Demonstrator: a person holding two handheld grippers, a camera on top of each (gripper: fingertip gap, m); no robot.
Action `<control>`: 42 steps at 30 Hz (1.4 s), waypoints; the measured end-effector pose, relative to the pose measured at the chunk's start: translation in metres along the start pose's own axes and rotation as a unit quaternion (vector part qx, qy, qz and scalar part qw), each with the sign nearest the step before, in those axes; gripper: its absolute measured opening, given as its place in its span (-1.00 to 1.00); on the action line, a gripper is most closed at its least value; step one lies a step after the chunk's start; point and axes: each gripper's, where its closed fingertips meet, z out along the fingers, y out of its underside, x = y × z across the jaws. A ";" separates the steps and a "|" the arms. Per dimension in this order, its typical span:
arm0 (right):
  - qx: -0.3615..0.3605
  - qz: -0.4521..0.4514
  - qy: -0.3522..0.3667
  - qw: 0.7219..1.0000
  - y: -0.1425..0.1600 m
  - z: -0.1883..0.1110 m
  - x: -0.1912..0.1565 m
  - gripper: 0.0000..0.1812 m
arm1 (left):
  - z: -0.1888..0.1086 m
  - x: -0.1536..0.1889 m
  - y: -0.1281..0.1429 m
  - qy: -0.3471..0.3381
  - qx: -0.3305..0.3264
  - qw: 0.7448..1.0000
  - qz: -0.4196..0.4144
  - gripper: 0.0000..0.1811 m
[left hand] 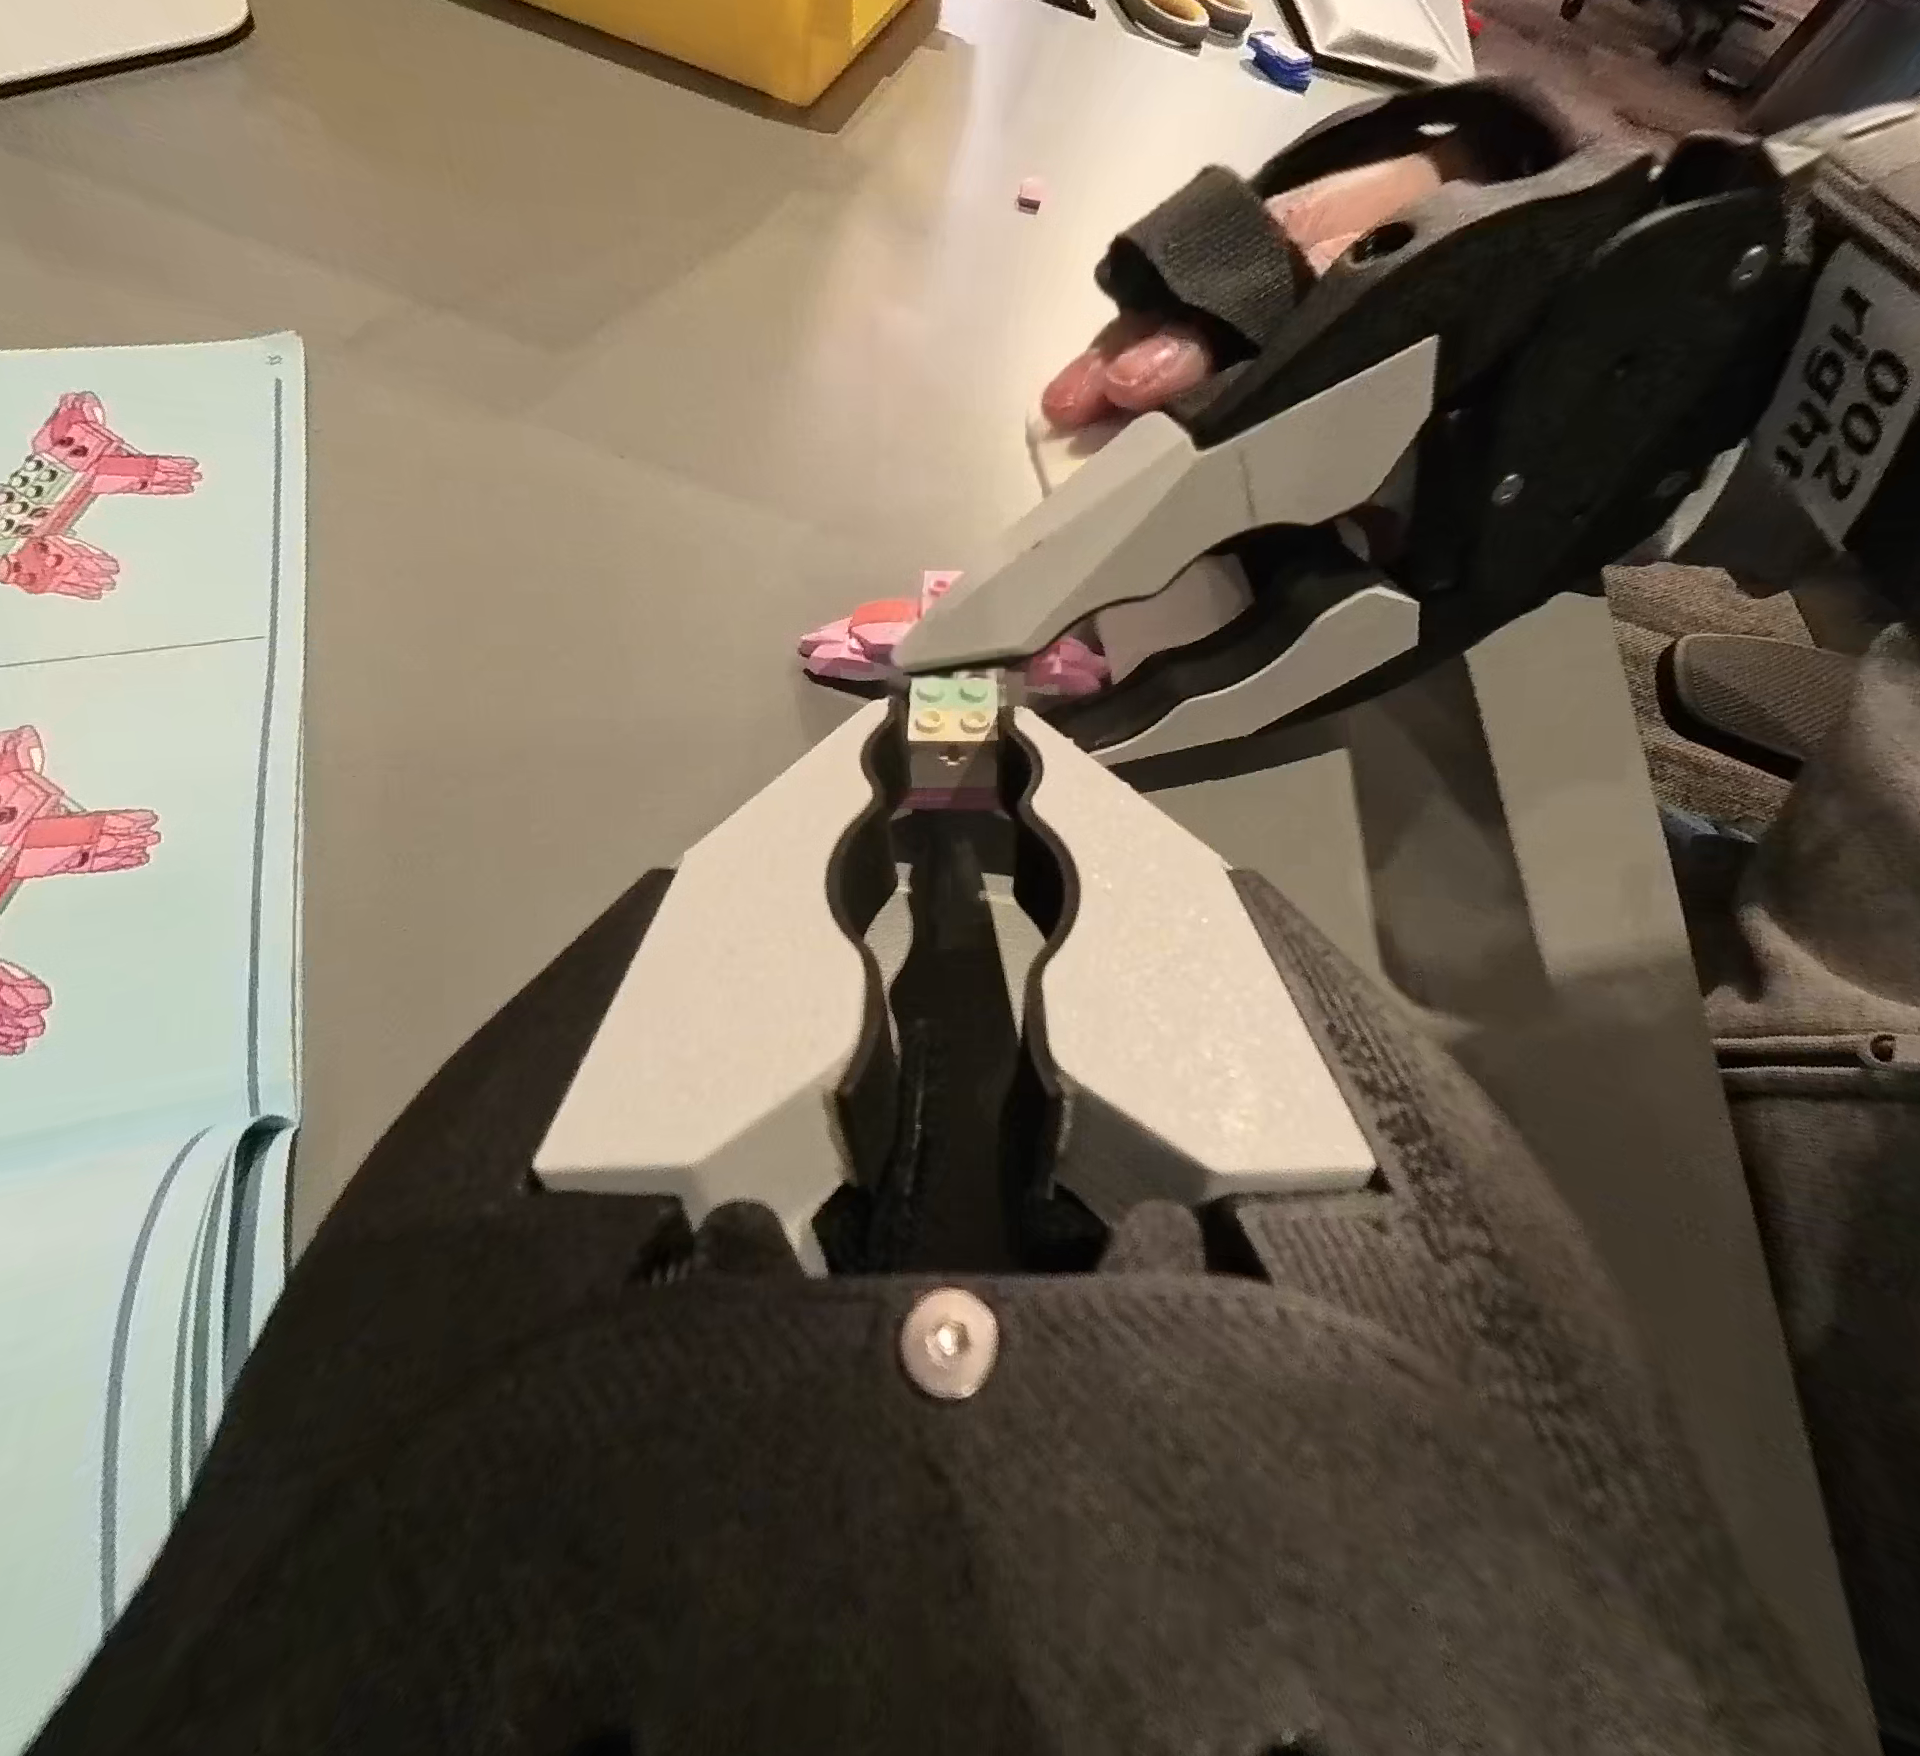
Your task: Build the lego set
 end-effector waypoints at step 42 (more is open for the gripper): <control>0.230 0.296 -0.364 0.852 -0.015 0.017 0.013 -0.71 | -0.026 0.032 0.040 0.071 -0.095 0.987 0.104 -0.82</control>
